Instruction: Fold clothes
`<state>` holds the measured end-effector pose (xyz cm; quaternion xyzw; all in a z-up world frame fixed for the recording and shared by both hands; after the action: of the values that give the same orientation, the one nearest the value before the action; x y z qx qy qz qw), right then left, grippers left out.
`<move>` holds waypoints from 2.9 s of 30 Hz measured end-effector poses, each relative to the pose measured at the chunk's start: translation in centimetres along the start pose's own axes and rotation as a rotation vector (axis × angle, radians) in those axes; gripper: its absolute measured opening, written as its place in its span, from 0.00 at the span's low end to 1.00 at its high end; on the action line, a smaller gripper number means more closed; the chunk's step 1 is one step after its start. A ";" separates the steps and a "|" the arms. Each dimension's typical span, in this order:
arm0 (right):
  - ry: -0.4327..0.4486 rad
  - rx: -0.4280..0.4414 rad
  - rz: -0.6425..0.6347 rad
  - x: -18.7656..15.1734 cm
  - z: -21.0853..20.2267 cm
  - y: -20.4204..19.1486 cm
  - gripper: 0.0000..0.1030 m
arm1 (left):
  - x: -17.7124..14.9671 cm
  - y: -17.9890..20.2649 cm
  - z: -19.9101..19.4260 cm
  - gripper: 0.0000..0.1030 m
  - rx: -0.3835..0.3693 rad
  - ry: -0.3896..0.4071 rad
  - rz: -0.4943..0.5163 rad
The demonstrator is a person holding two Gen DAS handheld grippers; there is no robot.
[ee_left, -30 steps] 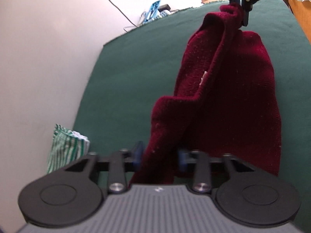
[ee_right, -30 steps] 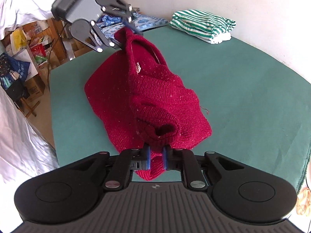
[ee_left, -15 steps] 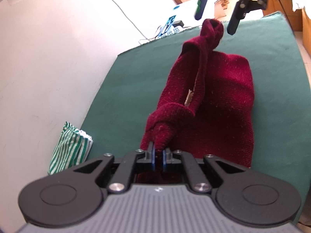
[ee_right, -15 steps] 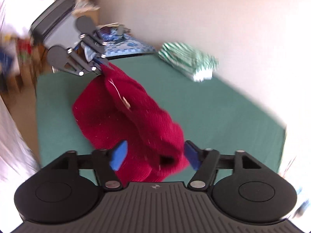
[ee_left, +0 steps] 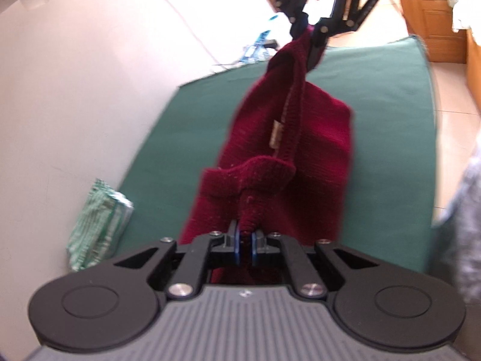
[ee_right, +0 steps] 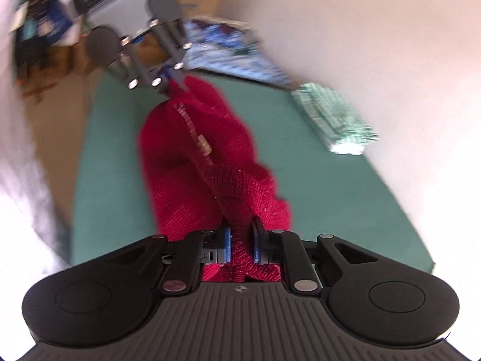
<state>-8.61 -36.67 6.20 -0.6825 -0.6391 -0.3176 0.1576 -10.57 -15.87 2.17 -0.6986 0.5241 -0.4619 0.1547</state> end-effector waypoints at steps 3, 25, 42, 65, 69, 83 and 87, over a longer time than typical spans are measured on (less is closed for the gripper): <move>-0.090 0.045 -0.082 -1.5 2.0 -2.3 0.13 | -0.6 3.1 -0.6 0.06 -0.016 -0.002 0.059; -0.184 0.031 -0.134 -2.6 5.4 -5.6 0.15 | -3.5 6.1 1.7 0.02 0.093 -0.025 0.361; 0.124 0.036 0.210 3.8 2.5 -2.2 0.45 | -1.8 6.4 -2.1 0.26 0.124 -0.018 0.332; 0.135 0.146 0.110 7.5 10.0 -4.4 0.15 | -3.3 9.3 -0.5 0.32 0.083 -0.021 0.225; 0.171 0.172 0.148 7.8 8.8 -4.4 0.11 | -4.8 7.3 0.8 0.34 0.126 -0.085 0.160; 0.090 0.193 0.195 6.1 12.7 -4.6 0.09 | -7.5 1.2 4.9 0.36 -0.056 -0.147 -0.496; 0.065 0.178 0.172 5.5 13.8 -5.1 0.09 | -8.4 1.1 3.3 0.39 -0.076 -0.190 -0.509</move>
<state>-10.44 -23.23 -1.62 -0.7076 -0.5983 -0.2668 0.2649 -8.77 -9.82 -4.35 -0.8533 0.3317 -0.3984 0.0557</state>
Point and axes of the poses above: each gripper's, at about its wrist camera, not at the fingertips, and z roughly the way its jaws point, y to its right, x to its top, the point moved 6 cm from there along z, roughly the way its jaws point, and after that the axes turned 15 degrees about x, right-handed, at the moved point
